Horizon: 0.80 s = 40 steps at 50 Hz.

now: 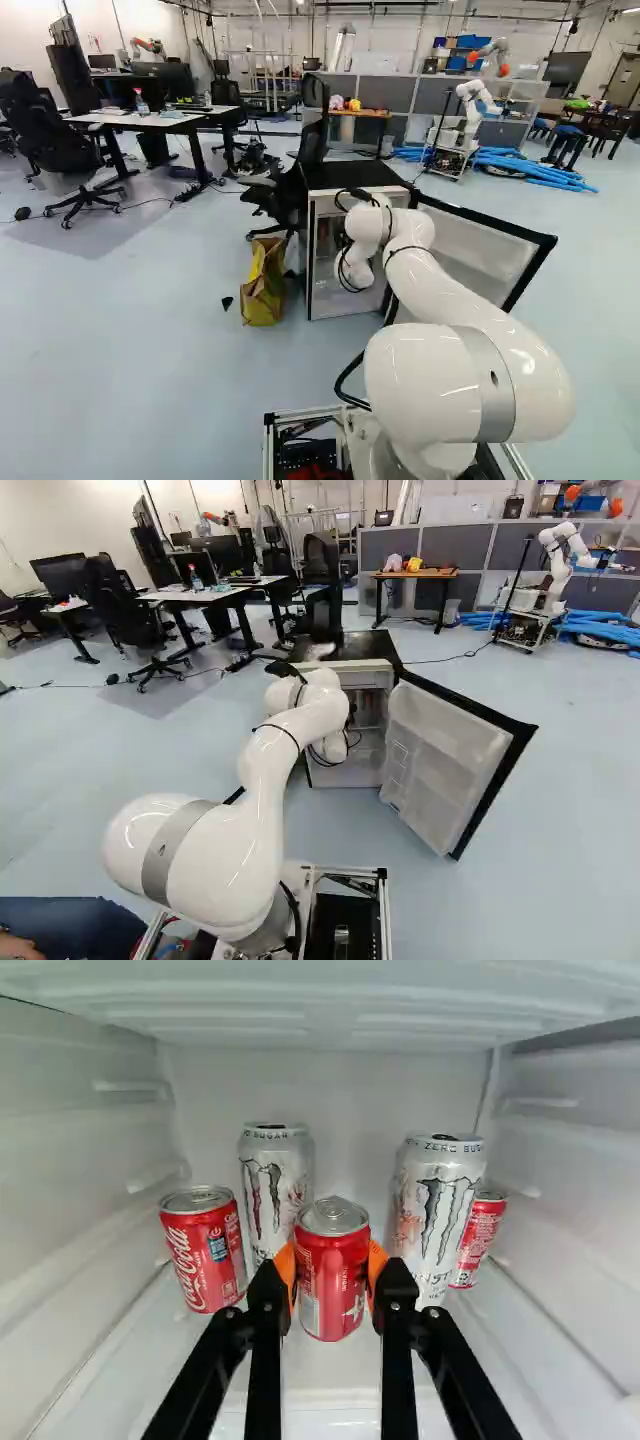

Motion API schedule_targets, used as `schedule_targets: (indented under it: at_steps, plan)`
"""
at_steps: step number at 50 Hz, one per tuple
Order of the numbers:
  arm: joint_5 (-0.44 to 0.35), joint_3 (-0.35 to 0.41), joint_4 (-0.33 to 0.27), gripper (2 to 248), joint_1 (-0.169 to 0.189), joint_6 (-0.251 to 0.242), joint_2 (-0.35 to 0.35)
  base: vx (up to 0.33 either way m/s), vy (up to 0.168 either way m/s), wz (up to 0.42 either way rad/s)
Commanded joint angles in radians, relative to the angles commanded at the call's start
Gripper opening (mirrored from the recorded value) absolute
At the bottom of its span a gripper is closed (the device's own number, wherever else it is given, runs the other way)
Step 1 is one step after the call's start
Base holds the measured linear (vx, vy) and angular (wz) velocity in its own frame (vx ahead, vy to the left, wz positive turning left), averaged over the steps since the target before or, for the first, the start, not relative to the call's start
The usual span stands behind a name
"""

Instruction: Grab a drink from the fridge

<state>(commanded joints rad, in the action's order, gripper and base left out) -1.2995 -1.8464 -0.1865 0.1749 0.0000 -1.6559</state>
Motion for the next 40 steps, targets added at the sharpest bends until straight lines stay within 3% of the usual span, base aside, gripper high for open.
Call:
schedule_targets:
  at_steps: [40]
  plan:
    - [0.000,0.240,0.000,92,-0.005,0.000,0.144,0.000,0.000,0.000]
